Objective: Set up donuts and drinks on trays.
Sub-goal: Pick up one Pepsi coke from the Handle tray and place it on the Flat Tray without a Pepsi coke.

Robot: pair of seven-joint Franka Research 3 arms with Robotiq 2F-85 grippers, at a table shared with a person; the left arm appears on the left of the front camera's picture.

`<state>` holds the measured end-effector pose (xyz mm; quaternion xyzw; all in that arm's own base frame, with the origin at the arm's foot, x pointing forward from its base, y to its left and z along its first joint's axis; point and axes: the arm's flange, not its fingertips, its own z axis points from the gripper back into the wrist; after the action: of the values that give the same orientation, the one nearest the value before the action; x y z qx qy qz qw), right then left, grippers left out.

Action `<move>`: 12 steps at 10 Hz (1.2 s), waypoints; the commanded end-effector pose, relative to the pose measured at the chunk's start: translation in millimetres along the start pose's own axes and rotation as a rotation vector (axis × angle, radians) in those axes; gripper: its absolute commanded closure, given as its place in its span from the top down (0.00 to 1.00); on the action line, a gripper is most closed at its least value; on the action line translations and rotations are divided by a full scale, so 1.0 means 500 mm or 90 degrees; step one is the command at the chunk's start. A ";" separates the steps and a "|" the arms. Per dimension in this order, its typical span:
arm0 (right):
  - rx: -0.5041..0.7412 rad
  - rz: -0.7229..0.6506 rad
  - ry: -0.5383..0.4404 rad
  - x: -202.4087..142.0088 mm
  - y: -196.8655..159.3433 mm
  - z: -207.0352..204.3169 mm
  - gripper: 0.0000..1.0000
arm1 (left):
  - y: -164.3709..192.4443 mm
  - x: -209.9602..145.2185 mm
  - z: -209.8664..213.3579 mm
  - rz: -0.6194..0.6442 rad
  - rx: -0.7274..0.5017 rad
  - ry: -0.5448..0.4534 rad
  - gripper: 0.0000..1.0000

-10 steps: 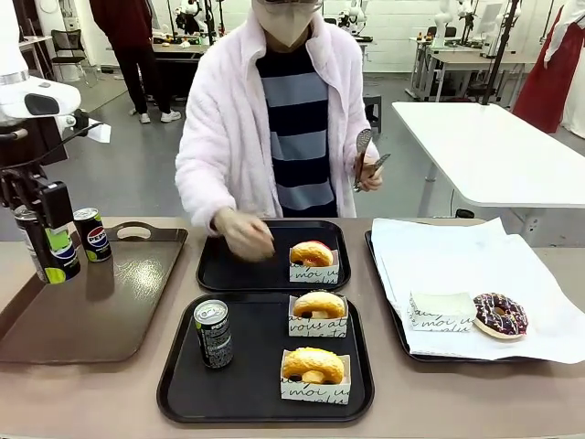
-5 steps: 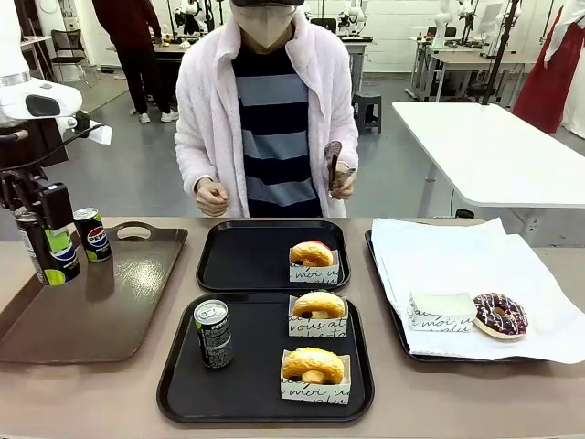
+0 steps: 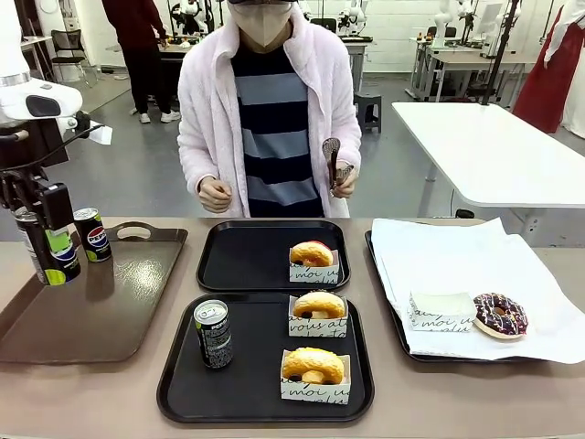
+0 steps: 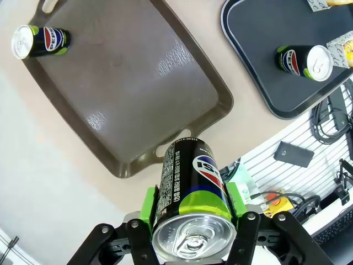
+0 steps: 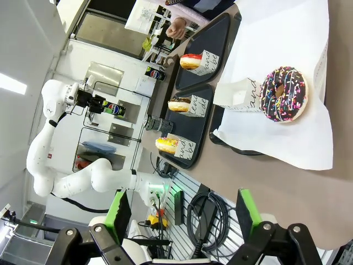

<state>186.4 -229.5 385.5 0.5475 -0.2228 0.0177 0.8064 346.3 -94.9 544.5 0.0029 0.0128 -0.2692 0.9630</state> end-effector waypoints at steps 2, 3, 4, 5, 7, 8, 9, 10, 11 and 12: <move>0.008 0.010 -0.003 -0.004 0.000 -0.003 1.00 | -0.024 0.107 0.013 -0.037 0.038 -0.012 0.59; 0.008 0.010 -0.003 -0.004 0.000 -0.003 1.00 | -0.043 0.123 0.011 -0.036 0.052 -0.022 0.59; 0.008 0.010 -0.003 -0.004 0.000 -0.003 1.00 | -0.054 0.158 0.016 -0.041 0.069 -0.022 0.59; 0.008 0.010 -0.003 -0.004 0.000 -0.003 1.00 | -0.065 0.191 0.018 -0.048 0.074 -0.024 0.59; 0.008 0.010 -0.003 -0.004 0.000 -0.003 1.00 | -0.088 0.229 0.005 -0.044 0.070 -0.041 0.59; 0.008 0.010 -0.003 -0.004 0.000 -0.003 1.00 | -0.098 0.254 0.001 -0.047 0.063 -0.051 0.59; 0.008 0.010 -0.003 -0.004 0.000 -0.003 1.00 | -0.110 0.265 -0.003 -0.043 0.056 -0.049 0.59; 0.008 0.010 -0.003 -0.004 0.000 -0.003 1.00 | -0.120 0.253 0.004 -0.022 0.043 -0.021 0.59; 0.008 0.010 -0.003 -0.004 0.000 -0.003 1.00 | -0.100 0.251 -0.012 -0.054 0.057 -0.038 0.59; 0.008 0.010 -0.003 -0.004 0.000 -0.003 1.00 | -0.100 0.251 -0.012 -0.054 0.057 -0.038 0.59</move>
<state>186.4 -229.5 385.6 0.5474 -0.2229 0.0177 0.8064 428.3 -207.5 531.0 0.0364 -0.0211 -0.3050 0.9514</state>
